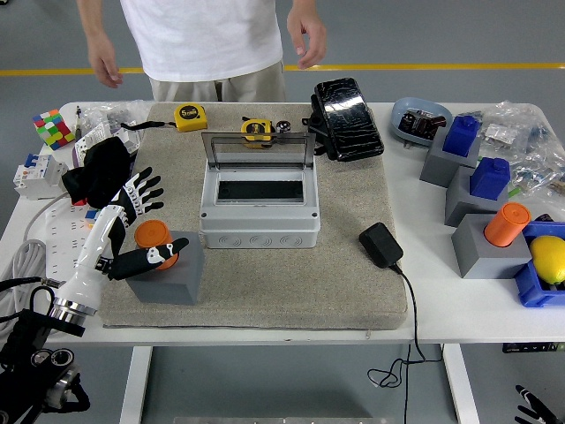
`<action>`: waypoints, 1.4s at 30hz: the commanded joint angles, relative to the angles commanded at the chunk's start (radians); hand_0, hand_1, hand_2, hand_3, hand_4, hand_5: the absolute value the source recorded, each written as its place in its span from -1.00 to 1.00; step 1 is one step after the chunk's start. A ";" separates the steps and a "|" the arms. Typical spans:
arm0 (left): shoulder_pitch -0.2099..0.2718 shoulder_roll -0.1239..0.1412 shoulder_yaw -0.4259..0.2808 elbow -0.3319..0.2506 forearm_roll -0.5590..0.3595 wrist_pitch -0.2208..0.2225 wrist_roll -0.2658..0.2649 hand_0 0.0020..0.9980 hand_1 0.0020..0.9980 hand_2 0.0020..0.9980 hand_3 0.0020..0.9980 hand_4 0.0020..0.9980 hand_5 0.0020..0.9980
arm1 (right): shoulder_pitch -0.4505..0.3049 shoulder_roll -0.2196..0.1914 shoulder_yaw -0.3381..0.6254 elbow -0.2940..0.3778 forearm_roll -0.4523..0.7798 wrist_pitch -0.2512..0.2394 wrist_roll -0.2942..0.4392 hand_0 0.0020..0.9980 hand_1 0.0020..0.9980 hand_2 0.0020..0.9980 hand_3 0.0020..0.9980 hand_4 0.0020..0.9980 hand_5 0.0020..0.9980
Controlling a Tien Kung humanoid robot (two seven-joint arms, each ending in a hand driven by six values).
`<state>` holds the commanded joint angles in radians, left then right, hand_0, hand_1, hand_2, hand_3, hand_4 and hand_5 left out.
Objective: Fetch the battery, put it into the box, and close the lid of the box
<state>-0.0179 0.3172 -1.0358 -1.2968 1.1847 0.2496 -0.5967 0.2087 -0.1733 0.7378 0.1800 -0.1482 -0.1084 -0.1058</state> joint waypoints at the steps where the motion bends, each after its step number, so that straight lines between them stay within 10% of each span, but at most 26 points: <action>1: 0.001 0.000 0.001 0.002 -0.002 -0.003 0.000 0.20 0.51 0.64 0.81 1.00 -0.92 | 0.000 0.000 0.001 0.000 -0.001 0.000 0.000 0.25 0.38 0.34 0.10 0.85 -0.01; 13: -0.007 -0.010 -0.004 0.023 -0.025 -0.020 -0.016 -0.01 0.26 0.34 0.57 1.00 -1.00 | 0.001 -0.001 0.001 0.000 0.002 0.001 -0.001 0.25 0.38 0.34 0.11 0.85 -0.01; 14: -0.008 -0.013 -0.005 0.025 -0.028 -0.021 -0.018 -0.22 -0.08 0.02 0.27 1.00 -1.00 | 0.001 -0.001 0.000 0.000 0.002 0.001 -0.001 0.25 0.38 0.34 0.10 0.85 -0.01; 19: -0.015 -0.026 0.000 0.033 -0.053 -0.033 -0.030 -0.22 -0.08 0.02 0.27 1.00 -1.00 | 0.001 0.000 -0.001 0.000 0.004 0.001 -0.001 0.25 0.38 0.34 0.10 0.85 -0.01; 20: -0.016 -0.027 0.002 0.033 -0.059 -0.034 -0.034 -0.37 -0.33 -0.20 -0.01 1.00 -1.00 | 0.001 0.000 0.000 0.000 0.003 0.001 -0.001 0.25 0.38 0.34 0.10 0.85 -0.01; 42: -0.050 -0.049 0.033 0.055 -0.128 -0.033 -0.049 -0.64 -0.64 -0.48 -0.41 0.75 -1.00 | 0.003 0.001 -0.010 0.000 0.010 0.000 0.001 0.25 0.38 0.34 0.11 0.85 -0.01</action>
<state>-0.0677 0.2679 -1.0025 -1.2423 1.0566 0.2168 -0.6454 0.2117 -0.1723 0.7280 0.1800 -0.1378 -0.1087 -0.1049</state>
